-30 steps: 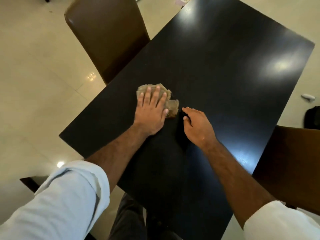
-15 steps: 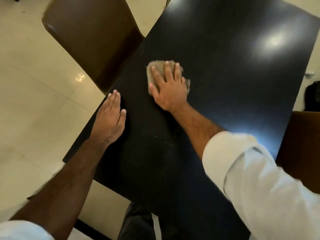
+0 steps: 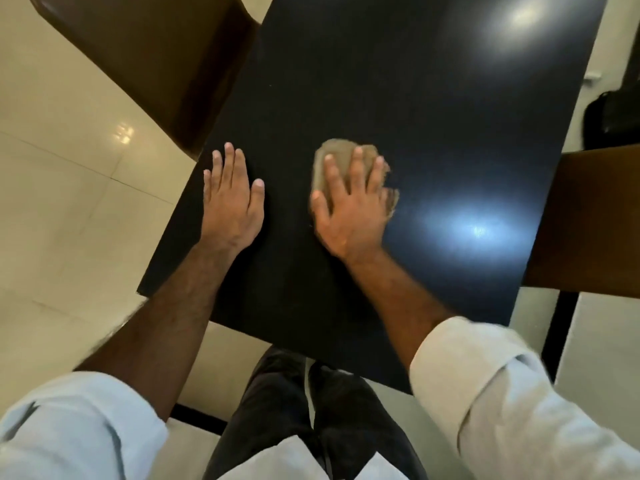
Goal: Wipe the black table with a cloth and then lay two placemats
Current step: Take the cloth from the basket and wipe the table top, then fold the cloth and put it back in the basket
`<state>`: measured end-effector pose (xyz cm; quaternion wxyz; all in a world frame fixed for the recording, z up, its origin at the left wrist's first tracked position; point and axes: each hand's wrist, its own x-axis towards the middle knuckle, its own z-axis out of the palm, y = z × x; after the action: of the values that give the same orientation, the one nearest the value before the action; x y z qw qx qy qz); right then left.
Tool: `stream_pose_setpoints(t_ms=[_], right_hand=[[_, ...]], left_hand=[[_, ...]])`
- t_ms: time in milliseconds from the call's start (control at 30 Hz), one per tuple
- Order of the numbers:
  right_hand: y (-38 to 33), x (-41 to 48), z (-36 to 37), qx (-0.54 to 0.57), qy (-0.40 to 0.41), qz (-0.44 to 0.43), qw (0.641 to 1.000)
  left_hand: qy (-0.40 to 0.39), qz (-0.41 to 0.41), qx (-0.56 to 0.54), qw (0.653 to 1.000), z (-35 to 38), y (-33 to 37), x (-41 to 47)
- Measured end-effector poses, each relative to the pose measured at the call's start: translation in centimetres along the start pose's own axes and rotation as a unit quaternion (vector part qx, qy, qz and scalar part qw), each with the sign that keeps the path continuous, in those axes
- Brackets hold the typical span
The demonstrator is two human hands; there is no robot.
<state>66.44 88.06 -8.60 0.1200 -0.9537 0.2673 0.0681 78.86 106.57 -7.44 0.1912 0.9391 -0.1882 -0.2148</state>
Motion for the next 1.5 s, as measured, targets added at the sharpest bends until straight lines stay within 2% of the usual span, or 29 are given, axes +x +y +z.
stream_pose_setpoints(t_ms=[100,167,367,567,733,833,900,967,1033,1067,1100,1167,1200,1233,1267,1333,1367,1400,1433,1500], right_hand=[[-2.3,-7.3,1.6,0.016,-0.035,-0.073,0.997],[-1.6,-10.7,2.3,0.024,-0.038,-0.074,0.996],[6.9,-19.4,2.1,0.021,-0.035,0.026,0.999],[15.7,-29.7,2.3,0.007,-0.016,0.12,0.993],[20.2,-35.8,3.0,-0.007,-0.008,0.149,0.989],[21.1,-36.4,3.1,0.01,-0.003,0.159,0.987],[21.2,-35.9,3.0,0.028,0.012,0.163,0.986],[21.5,-35.0,2.6,0.046,0.021,0.152,0.987],[21.8,-33.6,1.6,0.077,0.018,0.143,0.987],[21.8,-32.8,0.9,0.106,0.014,0.146,0.984],[21.8,-31.8,0.6,0.15,0.013,0.153,0.977],[21.5,-30.7,-0.9,0.287,0.032,0.169,0.942],[21.3,-30.4,-2.2,0.379,0.046,0.177,0.907],[20.9,-30.3,-3.9,0.49,0.049,0.184,0.851],[20.4,-30.3,-6.3,0.602,0.031,0.188,0.776],[19.7,-30.6,-10.7,0.753,0.011,0.203,0.626],[19.9,-30.8,-12.6,0.793,0.011,0.215,0.569],[20.2,-31.2,-14.5,0.818,0.008,0.221,0.531],[20.6,-31.7,-16.4,0.826,-0.003,0.215,0.521],[21.7,-33.5,-19.7,0.813,-0.021,0.186,0.552]], left_hand=[[-0.011,0.016,-0.007,1.0,0.9,1.5,-1.4],[-0.017,0.025,0.0,1.0,1.6,2.0,-2.8],[-0.047,0.048,0.045,0.997,5.0,4.7,-9.1],[-0.098,0.13,0.112,0.98,10.6,9.9,-15.8],[-0.166,0.244,0.164,0.941,14.9,14.8,-21.6],[-0.211,0.295,0.181,0.914,16.4,17.5,-24.7],[-0.221,0.298,0.124,0.92,16.9,18.7,-26.4],[-0.231,0.266,0.022,0.936,17.1,20.0,-27.4],[-0.253,0.172,-0.104,0.946,16.8,21.7,-27.8],[-0.271,0.101,-0.178,0.941,16.5,22.6,-27.8],[-0.287,0.026,-0.267,0.92,15.9,23.6,-27.7],[-0.3,-0.08,-0.438,0.844,14.7,24.7,-27.4],[-0.303,-0.095,-0.493,0.81,14.1,24.9,-27.0],[-0.313,-0.088,-0.526,0.786,13.3,25.2,-26.7],[-0.325,-0.065,-0.542,0.773,12.5,25.5,-26.2],[-0.341,-0.013,-0.54,0.77,10.6,26.1,-25.6],[-0.343,0.006,-0.534,0.773,9.7,26.8,-25.5],[-0.339,0.021,-0.526,0.779,8.7,27.7,-25.4],[-0.33,0.034,-0.516,0.79,7.7,28.8,-25.5],[-0.315,0.062,-0.485,0.814,5.8,31.1,-25.9]])
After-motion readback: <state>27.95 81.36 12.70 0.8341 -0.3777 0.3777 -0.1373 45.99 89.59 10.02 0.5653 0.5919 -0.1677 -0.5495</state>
